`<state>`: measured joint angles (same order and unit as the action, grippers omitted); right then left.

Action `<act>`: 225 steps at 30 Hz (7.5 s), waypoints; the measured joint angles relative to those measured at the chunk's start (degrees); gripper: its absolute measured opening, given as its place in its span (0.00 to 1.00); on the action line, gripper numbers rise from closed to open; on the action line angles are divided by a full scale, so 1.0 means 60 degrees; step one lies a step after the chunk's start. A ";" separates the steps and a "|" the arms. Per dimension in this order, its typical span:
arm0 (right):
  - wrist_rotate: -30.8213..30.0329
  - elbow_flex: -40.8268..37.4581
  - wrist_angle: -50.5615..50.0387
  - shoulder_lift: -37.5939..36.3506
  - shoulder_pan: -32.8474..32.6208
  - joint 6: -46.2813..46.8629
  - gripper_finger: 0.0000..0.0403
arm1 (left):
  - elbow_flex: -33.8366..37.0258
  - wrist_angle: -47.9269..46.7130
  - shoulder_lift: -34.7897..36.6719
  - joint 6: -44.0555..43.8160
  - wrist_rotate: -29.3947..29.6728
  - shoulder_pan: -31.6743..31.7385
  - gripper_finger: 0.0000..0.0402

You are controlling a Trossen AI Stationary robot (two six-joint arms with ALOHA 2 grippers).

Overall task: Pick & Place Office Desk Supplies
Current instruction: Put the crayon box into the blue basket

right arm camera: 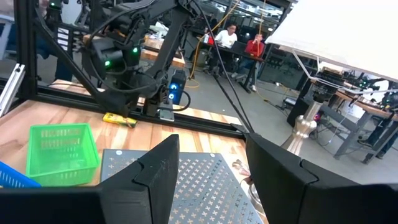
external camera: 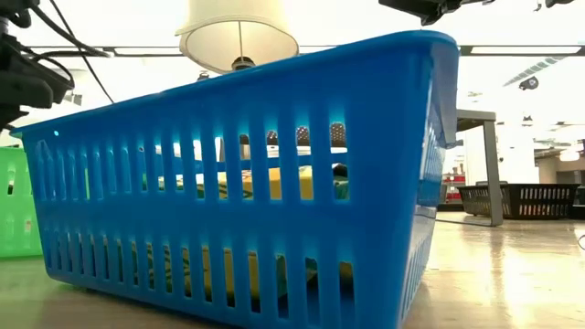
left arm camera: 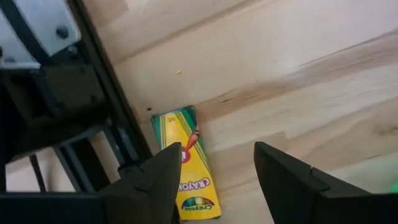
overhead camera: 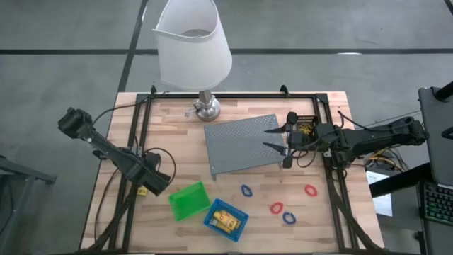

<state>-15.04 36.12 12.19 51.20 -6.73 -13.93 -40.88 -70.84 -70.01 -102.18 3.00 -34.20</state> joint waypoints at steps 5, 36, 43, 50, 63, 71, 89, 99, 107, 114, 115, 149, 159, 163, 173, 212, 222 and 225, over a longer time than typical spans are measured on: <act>0.0000 0.0000 0.0003 0.0000 0.0000 -0.0001 0.46 | -0.0003 0.0282 0.0009 0.0294 -0.0600 0.0007 0.51; 0.0001 0.0000 0.0005 0.0000 -0.0003 0.0000 0.46 | 0.0015 0.0086 0.0009 1.0461 -0.1704 -0.0070 0.51; 0.0003 0.0000 0.0006 0.0000 -0.0001 0.0000 0.46 | 0.0011 0.0113 -0.0150 1.0512 -0.2400 0.0174 0.51; 0.0002 0.0000 0.0005 0.0000 0.0001 0.0000 0.46 | -0.0003 0.0283 -0.1444 1.0910 -0.3025 0.0364 0.51; 0.0003 0.0000 0.0006 0.0000 -0.0003 -0.0002 0.46 | -0.0007 0.0993 -0.3227 1.1781 -0.3433 0.0404 0.51; 0.0003 0.0000 0.0007 0.0000 -0.0003 0.0000 0.46 | -0.0007 0.1066 -0.3226 1.1816 -0.3372 0.0408 0.51; 0.0003 0.0000 0.0007 0.0000 -0.0002 -0.0003 0.46 | 0.0015 0.0844 -0.3226 1.2067 -0.2975 0.0408 0.51; 0.0002 0.0000 0.0007 0.0000 -0.0002 0.0000 0.46 | 0.0988 0.1457 -0.3183 1.1491 -0.3807 0.0423 0.51; -0.0001 0.0000 0.0007 0.0000 0.0001 -0.0003 0.46 | 0.0707 0.1530 -0.3226 1.1494 -0.3634 0.0412 0.51; 0.0000 0.0000 0.0006 0.0000 -0.0002 0.0000 0.46 | 0.0605 0.1807 -0.3216 1.1419 -0.3544 0.0464 0.51; 0.0002 0.0000 0.0007 0.0000 -0.0002 0.0000 0.46 | 0.0586 0.1823 -0.3218 1.1393 -0.3544 0.0496 0.51; 0.0003 0.0000 0.0006 0.0000 -0.0003 0.0000 0.46 | -0.0634 0.1805 -0.2292 0.8324 -0.2079 0.1377 0.51; 0.0001 0.0000 0.0005 0.0000 -0.0003 0.0000 0.46 | -0.0616 0.1767 -0.0759 0.1797 -0.0768 0.1351 0.51; -0.0001 0.0000 0.0007 0.0000 0.0001 0.0000 0.46 | -0.0334 0.1773 -0.0699 0.0476 -0.0878 0.1351 0.51; 0.0000 0.0000 0.0004 -0.0004 -0.0003 -0.0003 0.46 | 0.0828 0.2486 -0.0720 -0.2507 -0.1749 0.1341 0.51; 0.0001 0.0000 0.0007 -0.0004 -0.0001 0.0000 0.46 | 0.1669 0.3966 -0.0720 -0.2515 -0.1242 0.1337 0.71; 0.0003 0.0000 0.0007 -0.0004 0.0001 0.0000 0.46 | 0.1833 0.4315 -0.0698 -0.2504 -0.1249 0.1341 0.62; 0.0002 0.0000 0.0005 -0.0003 -0.0002 0.0000 0.46 | 0.1801 0.4315 -0.0707 -0.2486 -0.1242 0.1341 0.59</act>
<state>-15.03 36.12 12.22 51.18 -6.74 -13.93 -30.08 -44.95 -74.24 -117.10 -4.45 -26.15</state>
